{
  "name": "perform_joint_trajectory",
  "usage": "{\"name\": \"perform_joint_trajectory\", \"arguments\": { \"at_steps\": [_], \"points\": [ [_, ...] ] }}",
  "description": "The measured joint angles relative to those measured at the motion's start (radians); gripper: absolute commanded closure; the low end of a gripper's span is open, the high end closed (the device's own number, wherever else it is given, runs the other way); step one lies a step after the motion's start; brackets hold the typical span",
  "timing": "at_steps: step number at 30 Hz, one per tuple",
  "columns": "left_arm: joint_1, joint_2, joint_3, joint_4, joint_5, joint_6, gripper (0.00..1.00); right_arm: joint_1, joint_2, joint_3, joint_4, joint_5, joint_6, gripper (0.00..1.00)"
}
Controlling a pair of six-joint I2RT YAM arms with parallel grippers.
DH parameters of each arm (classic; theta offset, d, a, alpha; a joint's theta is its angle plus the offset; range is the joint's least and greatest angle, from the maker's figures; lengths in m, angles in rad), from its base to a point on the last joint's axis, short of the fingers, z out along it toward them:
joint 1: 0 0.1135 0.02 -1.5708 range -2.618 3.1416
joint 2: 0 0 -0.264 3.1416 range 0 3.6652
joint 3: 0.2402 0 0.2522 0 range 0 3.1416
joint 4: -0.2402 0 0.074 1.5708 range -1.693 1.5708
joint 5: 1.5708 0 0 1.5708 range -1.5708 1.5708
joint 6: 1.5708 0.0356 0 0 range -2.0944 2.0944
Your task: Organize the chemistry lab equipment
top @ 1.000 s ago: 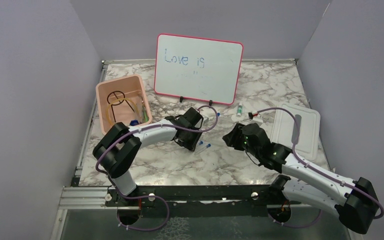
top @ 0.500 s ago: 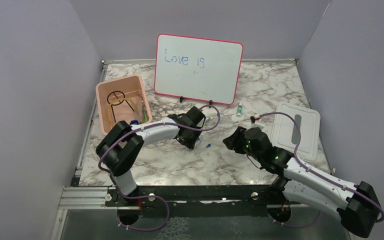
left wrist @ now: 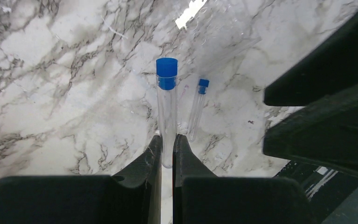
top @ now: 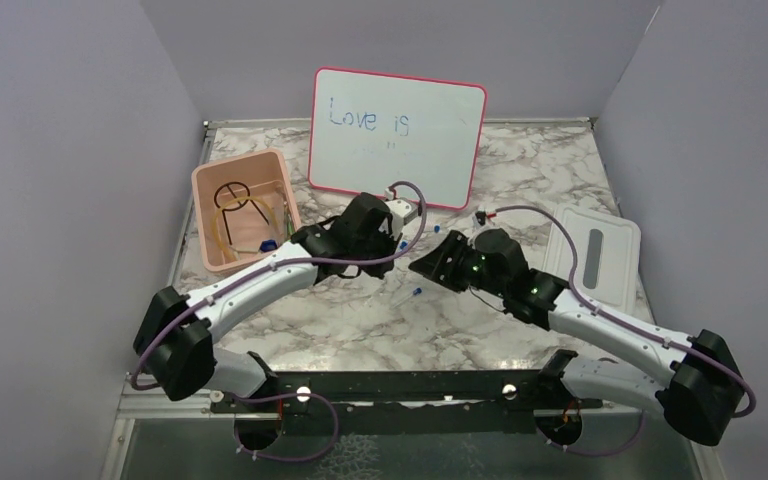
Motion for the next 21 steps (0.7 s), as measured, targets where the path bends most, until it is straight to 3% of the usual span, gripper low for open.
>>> {"name": "perform_joint_trajectory", "arguments": {
  "at_steps": [9,14,21],
  "points": [
    [0.0,-0.21,-0.053,0.088,0.072,0.054,1.0,0.0,0.081,0.158,0.059,-0.03,-0.002,0.45],
    [0.0,-0.241,-0.089,0.111,0.098,0.074,1.0,0.0,0.13,0.22,0.051,-0.028,-0.013,0.54],
    [0.0,-0.251,-0.118,0.122,0.098,0.092,1.0,0.0,0.14,0.238,0.01,-0.003,-0.035,0.56]
  ]
}}
